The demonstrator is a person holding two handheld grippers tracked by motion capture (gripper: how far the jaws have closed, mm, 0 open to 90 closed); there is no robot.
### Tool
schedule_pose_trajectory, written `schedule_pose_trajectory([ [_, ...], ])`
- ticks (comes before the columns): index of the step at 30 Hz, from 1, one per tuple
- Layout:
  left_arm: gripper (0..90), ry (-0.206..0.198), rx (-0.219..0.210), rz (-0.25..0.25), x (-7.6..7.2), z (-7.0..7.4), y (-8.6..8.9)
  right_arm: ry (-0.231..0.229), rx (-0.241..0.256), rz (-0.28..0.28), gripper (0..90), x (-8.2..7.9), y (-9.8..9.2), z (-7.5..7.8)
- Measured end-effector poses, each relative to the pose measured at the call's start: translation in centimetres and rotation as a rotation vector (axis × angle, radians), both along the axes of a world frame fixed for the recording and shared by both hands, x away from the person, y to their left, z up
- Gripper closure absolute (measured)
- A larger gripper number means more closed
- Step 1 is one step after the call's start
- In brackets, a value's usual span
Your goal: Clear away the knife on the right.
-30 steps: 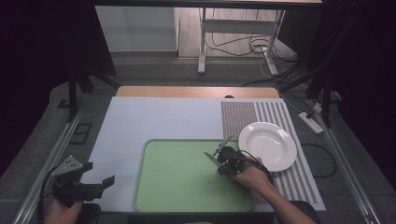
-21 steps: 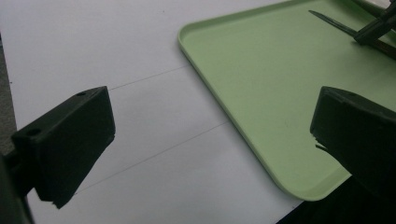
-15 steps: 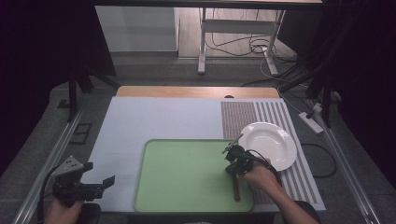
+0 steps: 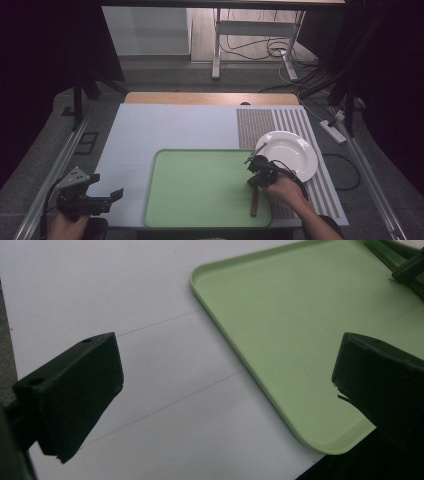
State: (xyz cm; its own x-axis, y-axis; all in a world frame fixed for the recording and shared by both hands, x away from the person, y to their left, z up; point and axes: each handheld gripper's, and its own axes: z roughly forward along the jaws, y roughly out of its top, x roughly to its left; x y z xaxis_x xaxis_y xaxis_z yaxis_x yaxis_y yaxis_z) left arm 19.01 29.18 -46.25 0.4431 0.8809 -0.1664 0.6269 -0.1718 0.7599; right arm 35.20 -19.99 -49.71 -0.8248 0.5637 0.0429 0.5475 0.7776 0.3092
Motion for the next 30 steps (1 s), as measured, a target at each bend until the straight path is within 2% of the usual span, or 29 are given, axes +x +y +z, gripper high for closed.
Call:
schedule_pose_trajectory([
  [13, 0.0, 0.0, 0.0, -0.001, 0.0, 0.0, 0.0, 0.011, -0.003, -0.031, 90.0, 0.3, -1.4, 0.1],
  [20, 0.0, 0.0, 0.001, 0.0, 0.0, 0.0, 0.0, 0.012, -0.005, -0.033, 89.3, 0.3, -1.4, 0.1],
  [23, 0.0, 0.001, 0.003, -0.001, 0.0, 0.0, 0.0, 0.011, -0.005, -0.038, 87.1, 0.2, -1.2, 0.2],
  [30, 0.0, 0.007, 0.008, 0.0, 0.1, 0.0, -0.1, -0.003, 0.052, -0.039, 76.0, 0.3, -0.3, 0.8],
])
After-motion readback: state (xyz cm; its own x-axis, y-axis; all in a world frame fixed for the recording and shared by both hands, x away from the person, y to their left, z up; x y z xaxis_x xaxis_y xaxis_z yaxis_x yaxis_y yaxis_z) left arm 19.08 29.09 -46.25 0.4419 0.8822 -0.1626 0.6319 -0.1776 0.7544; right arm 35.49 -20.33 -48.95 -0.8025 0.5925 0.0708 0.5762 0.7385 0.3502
